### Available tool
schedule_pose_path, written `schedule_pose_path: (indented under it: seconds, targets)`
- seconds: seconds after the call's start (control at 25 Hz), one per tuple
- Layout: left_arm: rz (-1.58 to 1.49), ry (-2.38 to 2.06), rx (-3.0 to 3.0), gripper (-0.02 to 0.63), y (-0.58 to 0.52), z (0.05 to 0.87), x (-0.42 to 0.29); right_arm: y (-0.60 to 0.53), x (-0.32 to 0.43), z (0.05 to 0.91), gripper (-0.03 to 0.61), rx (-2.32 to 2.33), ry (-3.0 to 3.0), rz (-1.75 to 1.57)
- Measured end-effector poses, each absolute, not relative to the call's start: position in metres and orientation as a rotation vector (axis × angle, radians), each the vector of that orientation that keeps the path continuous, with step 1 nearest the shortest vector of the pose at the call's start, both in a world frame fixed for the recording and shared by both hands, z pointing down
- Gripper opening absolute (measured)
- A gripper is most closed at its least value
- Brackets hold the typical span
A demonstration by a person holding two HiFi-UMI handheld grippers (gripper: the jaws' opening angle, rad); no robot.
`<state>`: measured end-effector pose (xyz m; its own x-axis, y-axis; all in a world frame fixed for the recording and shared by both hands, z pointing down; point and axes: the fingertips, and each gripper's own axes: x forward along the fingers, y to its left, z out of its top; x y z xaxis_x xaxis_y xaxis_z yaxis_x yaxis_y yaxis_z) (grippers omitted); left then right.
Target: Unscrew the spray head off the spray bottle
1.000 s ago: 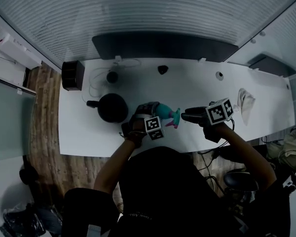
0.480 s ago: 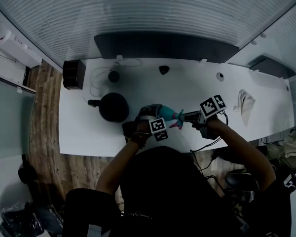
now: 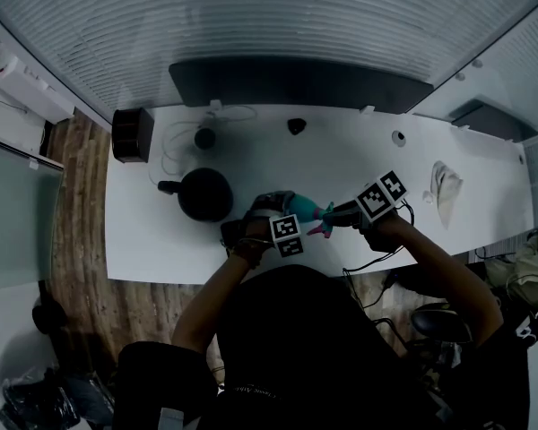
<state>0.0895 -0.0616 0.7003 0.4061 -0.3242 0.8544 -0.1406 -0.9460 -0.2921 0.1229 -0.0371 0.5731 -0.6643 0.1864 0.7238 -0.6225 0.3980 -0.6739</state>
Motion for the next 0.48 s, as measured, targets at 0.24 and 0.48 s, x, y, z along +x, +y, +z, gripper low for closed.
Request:
schedule_pose_path:
  seconds: [0.24,0.48]
  targets:
    - [-1.599,0.195,-2.555,0.37,-0.037,0.713,0.099,-0.016,0.138,0.587,0.08,0.037,-1.763,0.206]
    - [-1.444,-0.028,-2.826,0.371,-0.009,0.704,0.111,-0.011,0.128,0.571,0.061,-0.323,-1.554,-0.702]
